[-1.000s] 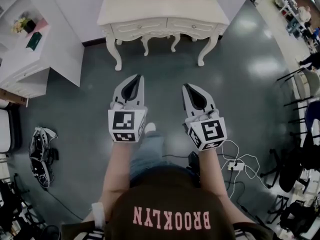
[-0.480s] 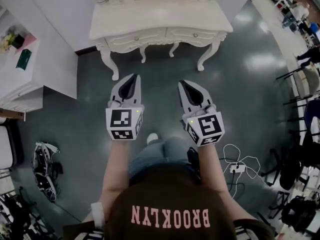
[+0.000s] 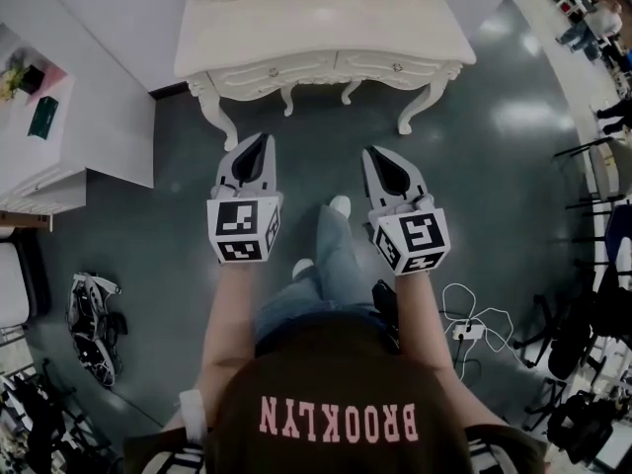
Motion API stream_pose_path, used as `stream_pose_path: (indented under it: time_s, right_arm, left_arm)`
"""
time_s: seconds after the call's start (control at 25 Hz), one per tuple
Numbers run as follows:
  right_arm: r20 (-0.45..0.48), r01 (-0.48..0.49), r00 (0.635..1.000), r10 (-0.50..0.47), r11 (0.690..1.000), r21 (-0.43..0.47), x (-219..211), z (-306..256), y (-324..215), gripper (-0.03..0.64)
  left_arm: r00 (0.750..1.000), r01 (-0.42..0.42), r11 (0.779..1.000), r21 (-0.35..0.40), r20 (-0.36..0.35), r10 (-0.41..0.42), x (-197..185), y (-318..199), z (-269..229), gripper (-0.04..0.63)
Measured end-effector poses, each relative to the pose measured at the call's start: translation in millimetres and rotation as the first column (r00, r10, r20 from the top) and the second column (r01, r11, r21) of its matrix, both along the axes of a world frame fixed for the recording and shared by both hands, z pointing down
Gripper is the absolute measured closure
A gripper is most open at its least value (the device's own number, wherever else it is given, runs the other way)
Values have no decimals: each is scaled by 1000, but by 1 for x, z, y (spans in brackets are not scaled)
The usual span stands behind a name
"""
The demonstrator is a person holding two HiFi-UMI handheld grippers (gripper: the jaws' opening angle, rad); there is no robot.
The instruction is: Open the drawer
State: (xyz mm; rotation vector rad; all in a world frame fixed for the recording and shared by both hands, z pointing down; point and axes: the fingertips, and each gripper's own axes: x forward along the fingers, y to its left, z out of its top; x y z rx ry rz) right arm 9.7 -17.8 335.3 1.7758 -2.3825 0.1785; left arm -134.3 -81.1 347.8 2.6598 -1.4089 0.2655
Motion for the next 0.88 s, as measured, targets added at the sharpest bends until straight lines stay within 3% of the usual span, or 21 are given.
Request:
stream_pose_path:
  time_s: [0.48, 0.88]
  right_arm:
    - [20, 13, 1000, -12, 998, -57, 61, 25, -108, 626]
    - [79, 87, 994, -77, 987, -137, 97, 51, -198, 626]
  left_arm:
    - [998, 64, 995, -81, 29, -62, 38, -97, 35, 592]
    - [989, 143, 974, -178, 67, -133, 67, -169, 76, 592]
